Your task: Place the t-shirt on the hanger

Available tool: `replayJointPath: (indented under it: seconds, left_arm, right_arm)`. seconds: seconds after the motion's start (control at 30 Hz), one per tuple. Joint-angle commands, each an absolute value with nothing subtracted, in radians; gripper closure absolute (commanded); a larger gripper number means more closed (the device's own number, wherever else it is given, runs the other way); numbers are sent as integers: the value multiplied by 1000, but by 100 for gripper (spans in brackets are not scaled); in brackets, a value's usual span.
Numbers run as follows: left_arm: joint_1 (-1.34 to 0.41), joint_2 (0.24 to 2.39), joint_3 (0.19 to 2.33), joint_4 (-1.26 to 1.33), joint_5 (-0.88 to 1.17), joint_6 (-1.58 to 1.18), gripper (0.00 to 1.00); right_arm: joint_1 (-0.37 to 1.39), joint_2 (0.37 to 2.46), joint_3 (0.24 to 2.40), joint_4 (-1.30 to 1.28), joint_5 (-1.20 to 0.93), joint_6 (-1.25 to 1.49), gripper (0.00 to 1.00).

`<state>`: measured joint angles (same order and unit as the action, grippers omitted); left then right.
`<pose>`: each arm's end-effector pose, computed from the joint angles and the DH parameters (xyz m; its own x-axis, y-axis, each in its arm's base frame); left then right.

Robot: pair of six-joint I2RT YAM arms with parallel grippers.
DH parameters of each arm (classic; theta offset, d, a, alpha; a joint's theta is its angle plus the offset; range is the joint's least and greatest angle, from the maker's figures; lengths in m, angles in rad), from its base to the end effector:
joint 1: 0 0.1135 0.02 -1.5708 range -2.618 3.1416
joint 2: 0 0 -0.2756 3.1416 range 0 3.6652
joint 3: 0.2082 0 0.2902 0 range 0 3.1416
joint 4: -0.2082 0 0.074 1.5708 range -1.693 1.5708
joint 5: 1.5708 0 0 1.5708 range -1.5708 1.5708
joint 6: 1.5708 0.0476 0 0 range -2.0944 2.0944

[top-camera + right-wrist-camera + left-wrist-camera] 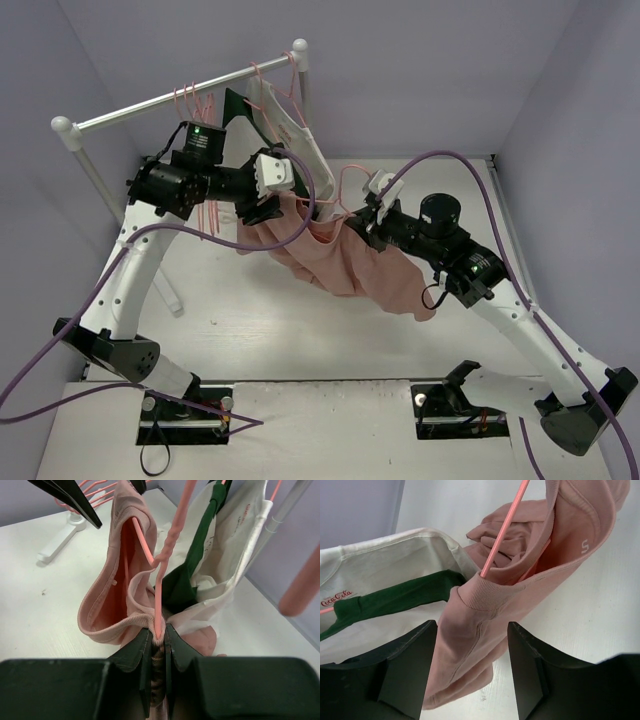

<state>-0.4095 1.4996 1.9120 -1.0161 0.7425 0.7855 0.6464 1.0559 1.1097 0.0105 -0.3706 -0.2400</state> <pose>0.2865 -0.1594 0.4952 0.2004 0.4810 -0.8535 0.9367 0.1613 0.3108 0.2153 0.1840 0.4361 0.2519 -0.0875 -0.9638 -0.8134 0.5205 -0.2598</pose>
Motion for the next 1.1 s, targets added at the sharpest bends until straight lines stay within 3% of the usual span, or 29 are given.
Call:
replayJointPath:
  seconds: [0.0,0.57,0.87,0.97,1.07]
  left_arm:
    - [-405,1477,1910,-1005,787,865,46]
    - [-405,1518,1869,-1012,886,907,47]
    - [-405,1525,1855,-1034,946,912,73]
    - [-405,1523,1853,-1034,991,898,100]
    - [-404,1515,1853,-1034,1016,881,100]
  right_arm:
    - [637,1019,1123,108,-425,-224,100]
    - [637,1039,1141,94,-464,-218,100]
    - [637,1050,1153,84,-475,-221,100]
    - [637,1054,1154,84,-480,-221,100]
    - [637,1054,1148,79,-469,-224,100]
